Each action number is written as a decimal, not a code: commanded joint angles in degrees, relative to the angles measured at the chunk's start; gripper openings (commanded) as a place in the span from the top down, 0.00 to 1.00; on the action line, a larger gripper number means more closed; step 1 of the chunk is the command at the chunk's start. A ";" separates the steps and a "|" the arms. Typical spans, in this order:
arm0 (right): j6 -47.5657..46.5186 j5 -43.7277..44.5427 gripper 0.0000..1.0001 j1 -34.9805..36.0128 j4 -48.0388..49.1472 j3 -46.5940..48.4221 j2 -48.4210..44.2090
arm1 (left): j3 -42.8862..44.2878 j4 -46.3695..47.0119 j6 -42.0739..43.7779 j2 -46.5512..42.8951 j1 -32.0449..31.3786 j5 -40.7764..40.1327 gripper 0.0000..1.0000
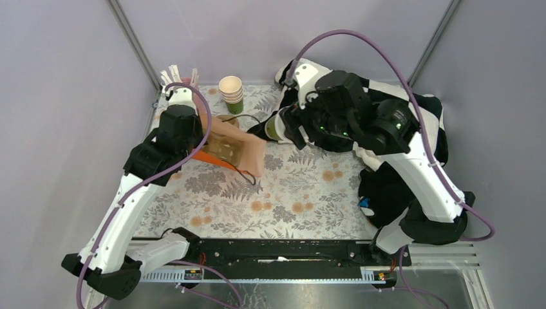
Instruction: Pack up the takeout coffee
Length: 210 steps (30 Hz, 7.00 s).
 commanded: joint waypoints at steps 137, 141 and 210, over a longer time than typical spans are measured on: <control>-22.13 13.76 0.24 9.46 51.33 -55.13 -0.59 | -47.02 36.65 11.64 -30.67 0.09 26.44 1.00; -25.41 12.19 0.23 8.49 51.70 -54.55 1.19 | -47.21 36.77 11.44 -30.37 0.09 26.39 1.00; -32.71 20.09 0.22 4.59 54.55 -52.97 10.11 | -46.36 36.26 11.27 -29.02 0.09 24.98 1.00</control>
